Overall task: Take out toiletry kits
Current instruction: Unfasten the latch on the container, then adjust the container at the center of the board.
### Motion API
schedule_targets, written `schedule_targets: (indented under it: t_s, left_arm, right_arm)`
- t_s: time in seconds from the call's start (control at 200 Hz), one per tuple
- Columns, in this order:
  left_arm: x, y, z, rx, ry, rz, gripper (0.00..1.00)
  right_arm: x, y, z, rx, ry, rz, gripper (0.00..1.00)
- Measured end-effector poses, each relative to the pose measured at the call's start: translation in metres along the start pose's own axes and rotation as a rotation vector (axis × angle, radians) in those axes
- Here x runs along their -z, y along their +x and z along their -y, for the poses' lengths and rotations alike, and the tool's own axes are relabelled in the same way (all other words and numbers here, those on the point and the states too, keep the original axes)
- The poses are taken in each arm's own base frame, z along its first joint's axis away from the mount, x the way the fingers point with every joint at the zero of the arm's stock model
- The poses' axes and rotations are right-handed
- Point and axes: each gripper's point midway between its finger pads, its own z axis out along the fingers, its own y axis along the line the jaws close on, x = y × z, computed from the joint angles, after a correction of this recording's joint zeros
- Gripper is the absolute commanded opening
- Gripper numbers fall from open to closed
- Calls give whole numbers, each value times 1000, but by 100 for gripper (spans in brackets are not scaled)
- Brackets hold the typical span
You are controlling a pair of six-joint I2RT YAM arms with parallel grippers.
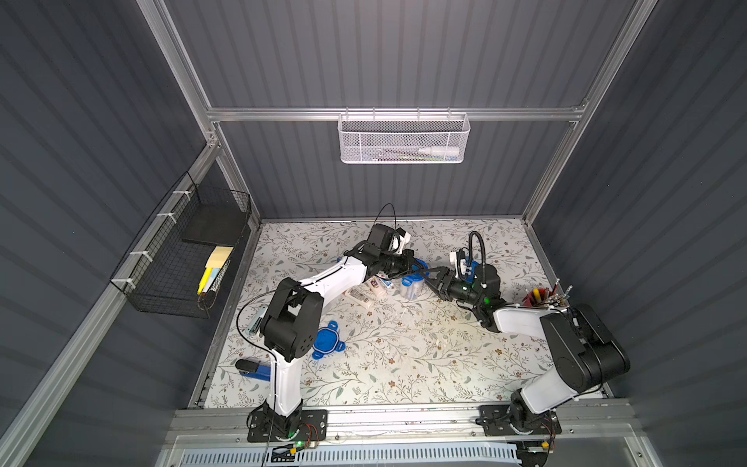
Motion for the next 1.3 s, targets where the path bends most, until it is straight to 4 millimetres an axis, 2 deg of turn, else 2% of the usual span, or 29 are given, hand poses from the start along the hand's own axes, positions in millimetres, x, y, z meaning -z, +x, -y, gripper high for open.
schedule_targets:
  t_s: [0.11, 0.33, 0.48, 0.57, 0.715, 0.845, 1.006, 1.136, 1.226, 1.301]
  left_arm:
    - [0, 0, -2, 0, 11, 6, 0]
    - [-1, -1, -2, -5, 23, 15, 0]
    - [0, -6, 5, -5, 22, 13, 0]
    - [1, -13, 12, -2, 0, 5, 0]
    - [7, -24, 13, 21, -110, -13, 0]
    - [15, -38, 17, 18, -203, -10, 0]
    - [39, -44, 34, -16, -241, 18, 0]
    - [70, -21, 31, -13, -309, 20, 0]
    - [92, 3, 19, 7, -377, 6, 0]
    - [102, 17, 8, 20, -427, -7, 0]
  right_arm:
    - [6, -4, -11, 23, -20, 24, 69]
    - [20, -16, -57, 134, -126, 78, 69]
    - [29, -21, -75, 194, -105, 96, 69]
    - [32, -34, -84, 247, -28, 117, 57]
    - [32, -60, -99, 328, 74, 154, 39]
    - [20, -73, -90, 358, 160, 130, 29]
    - [-2, -71, -49, 362, 309, 47, 18]
    - [-14, -66, -25, 393, 423, -19, 6]
    - [-20, -63, -20, 422, 472, -50, 5]
    - [-24, -60, -19, 453, 506, -70, 5]
